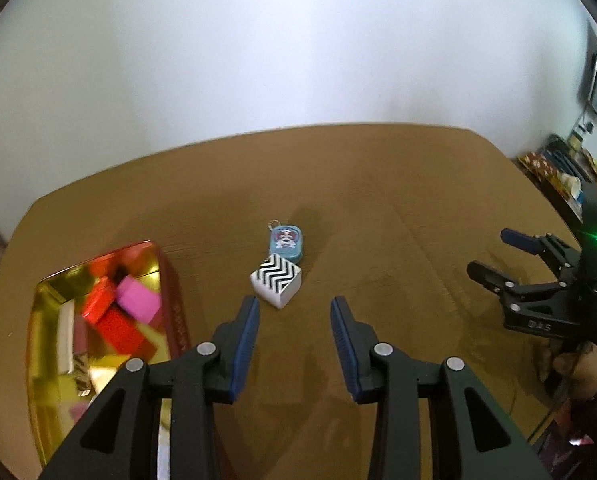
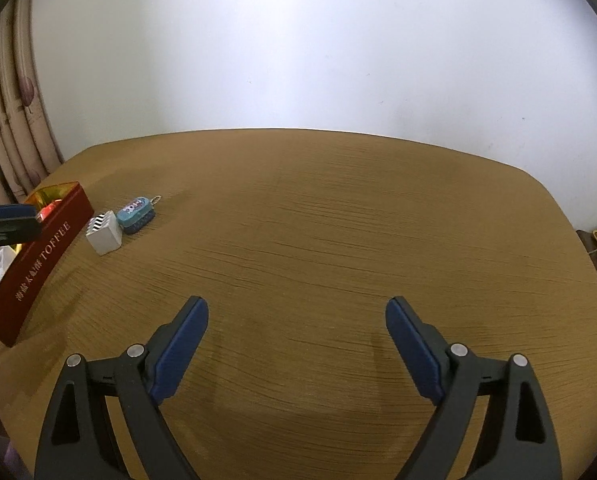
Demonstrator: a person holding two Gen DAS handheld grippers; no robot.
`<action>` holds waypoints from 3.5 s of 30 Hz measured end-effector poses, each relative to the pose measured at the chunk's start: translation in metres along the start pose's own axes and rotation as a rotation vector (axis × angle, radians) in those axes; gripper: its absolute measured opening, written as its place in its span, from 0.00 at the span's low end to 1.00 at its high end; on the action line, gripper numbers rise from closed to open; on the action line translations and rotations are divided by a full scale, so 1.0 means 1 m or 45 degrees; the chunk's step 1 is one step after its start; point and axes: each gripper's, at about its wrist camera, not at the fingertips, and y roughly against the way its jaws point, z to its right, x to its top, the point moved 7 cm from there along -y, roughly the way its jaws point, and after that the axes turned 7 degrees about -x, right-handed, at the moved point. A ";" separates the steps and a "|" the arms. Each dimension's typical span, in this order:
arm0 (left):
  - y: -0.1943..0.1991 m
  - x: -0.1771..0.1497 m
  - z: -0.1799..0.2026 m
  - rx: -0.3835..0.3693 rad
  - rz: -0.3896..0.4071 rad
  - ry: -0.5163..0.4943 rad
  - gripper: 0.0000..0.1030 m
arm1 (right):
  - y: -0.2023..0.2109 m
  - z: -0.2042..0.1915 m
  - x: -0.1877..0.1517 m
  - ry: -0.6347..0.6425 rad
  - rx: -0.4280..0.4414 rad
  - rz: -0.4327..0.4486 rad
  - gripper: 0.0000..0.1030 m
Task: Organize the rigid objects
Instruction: 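Grasp the black-and-white zigzag cube with the left gripper, then lift the zigzag cube while the right gripper grasps the blue mint tin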
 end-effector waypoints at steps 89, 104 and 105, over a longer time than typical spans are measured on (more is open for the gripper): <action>0.047 -0.068 0.008 0.011 0.021 0.275 0.37 | -0.046 -0.137 0.067 0.070 0.290 -0.184 0.84; 0.105 -0.092 -0.039 0.060 0.116 0.396 0.37 | -0.098 -0.161 0.063 0.024 0.109 -0.317 0.50; 0.106 -0.091 -0.041 0.060 0.118 0.401 0.37 | -0.099 -0.162 0.064 0.041 0.084 -0.310 0.39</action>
